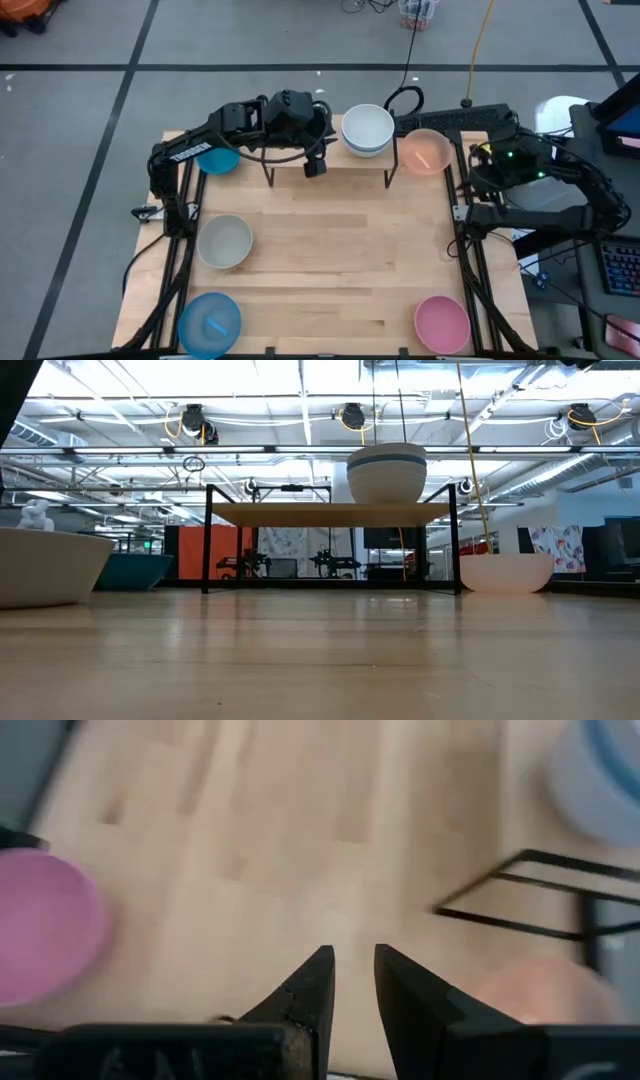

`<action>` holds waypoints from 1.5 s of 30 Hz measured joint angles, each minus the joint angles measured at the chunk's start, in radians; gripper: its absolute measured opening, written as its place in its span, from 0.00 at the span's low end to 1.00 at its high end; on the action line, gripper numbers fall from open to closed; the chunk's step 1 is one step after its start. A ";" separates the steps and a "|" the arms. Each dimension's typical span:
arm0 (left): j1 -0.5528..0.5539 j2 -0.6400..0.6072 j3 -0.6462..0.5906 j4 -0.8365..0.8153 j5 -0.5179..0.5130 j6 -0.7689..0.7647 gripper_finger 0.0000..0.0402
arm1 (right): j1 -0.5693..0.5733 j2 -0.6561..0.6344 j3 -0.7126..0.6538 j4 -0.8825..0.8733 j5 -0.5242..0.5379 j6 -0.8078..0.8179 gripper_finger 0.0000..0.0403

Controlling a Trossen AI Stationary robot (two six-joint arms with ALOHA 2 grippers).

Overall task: Place and stack bowls onto a shelf
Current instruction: Stack the pink bowl on top of the white bowl on the shelf

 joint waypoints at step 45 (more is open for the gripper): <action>-0.103 0.000 0.000 -0.192 -0.005 -0.049 0.20 | 0.769 0.160 -0.563 0.447 -0.261 0.573 0.17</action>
